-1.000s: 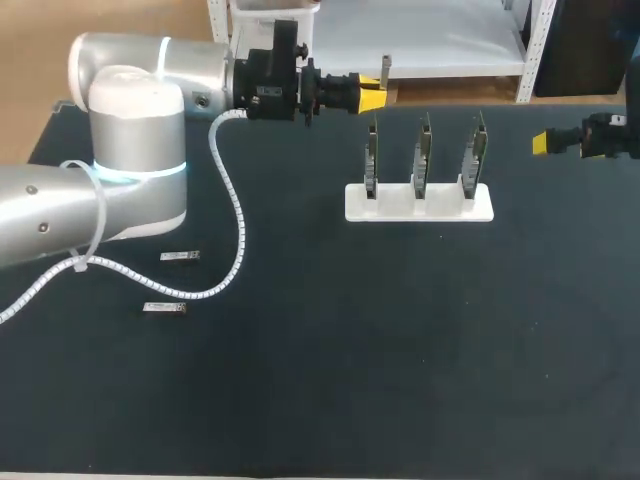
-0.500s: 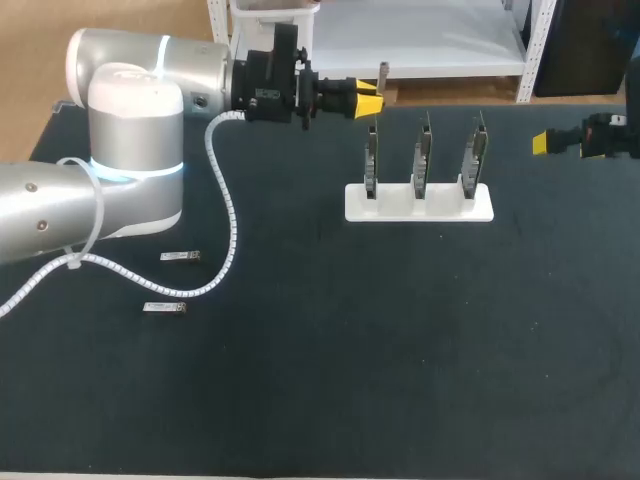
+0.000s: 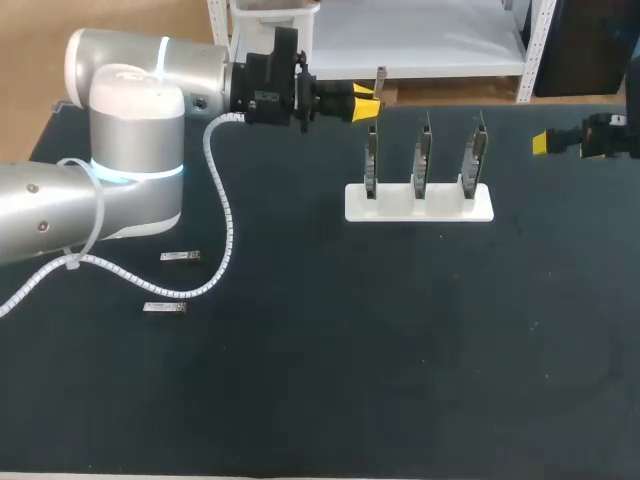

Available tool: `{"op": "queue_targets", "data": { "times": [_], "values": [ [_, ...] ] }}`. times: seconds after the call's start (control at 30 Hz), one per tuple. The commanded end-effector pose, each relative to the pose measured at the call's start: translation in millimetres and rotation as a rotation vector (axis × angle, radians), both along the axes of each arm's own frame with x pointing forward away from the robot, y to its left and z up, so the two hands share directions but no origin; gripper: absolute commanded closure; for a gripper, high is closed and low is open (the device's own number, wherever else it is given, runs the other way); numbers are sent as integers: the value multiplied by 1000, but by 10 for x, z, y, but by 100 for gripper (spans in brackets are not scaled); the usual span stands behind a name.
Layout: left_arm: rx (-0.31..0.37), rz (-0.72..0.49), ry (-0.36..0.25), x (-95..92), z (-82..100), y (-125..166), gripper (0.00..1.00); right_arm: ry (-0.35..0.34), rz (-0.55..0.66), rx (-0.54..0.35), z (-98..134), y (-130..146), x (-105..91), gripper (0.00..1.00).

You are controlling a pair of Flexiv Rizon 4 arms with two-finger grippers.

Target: Pick up the optical module with the left hand, and insert it into the network port with the right hand.

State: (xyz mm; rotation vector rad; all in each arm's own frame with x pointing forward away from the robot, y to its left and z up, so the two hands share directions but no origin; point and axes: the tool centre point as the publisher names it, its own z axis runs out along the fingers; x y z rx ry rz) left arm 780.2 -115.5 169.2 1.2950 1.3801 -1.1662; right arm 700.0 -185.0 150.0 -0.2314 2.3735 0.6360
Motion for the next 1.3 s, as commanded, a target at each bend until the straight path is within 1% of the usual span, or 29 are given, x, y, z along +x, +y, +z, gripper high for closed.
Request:
{"op": "queue_targets", "data": {
  "times": [0.03,0.6,0.7,0.97,1.03,1.07,1.13,1.2,1.27,1.3],
  "values": [
    [4,-2,3,-14,-12,-13,100,0,0,0,0,0,0,0],
    [12,12,31,-9,-100,-5,100,0,0,0,0,0,0,0],
    [7,36,53,-12,-103,-2,100,0,0,0,0,0,0,0],
    [7,36,53,-12,-103,-2,100,0,0,0,0,0,0,0],
    [7,36,53,-12,-103,-2,100,-10,13,-12,57,-41,56,0],
    [7,36,53,-12,-103,-2,100,-26,40,4,112,-72,101,0],
    [7,36,53,-12,-103,-2,100,-61,103,6,235,-113,179,0],
    [7,36,53,-12,-103,-2,100,-110,215,70,363,-121,255,0],
    [7,36,53,-12,-103,-2,100,-154,345,72,472,-76,329,0],
    [7,36,53,-12,-103,-2,100,-178,377,58,522,-54,371,0]
  ]
}}
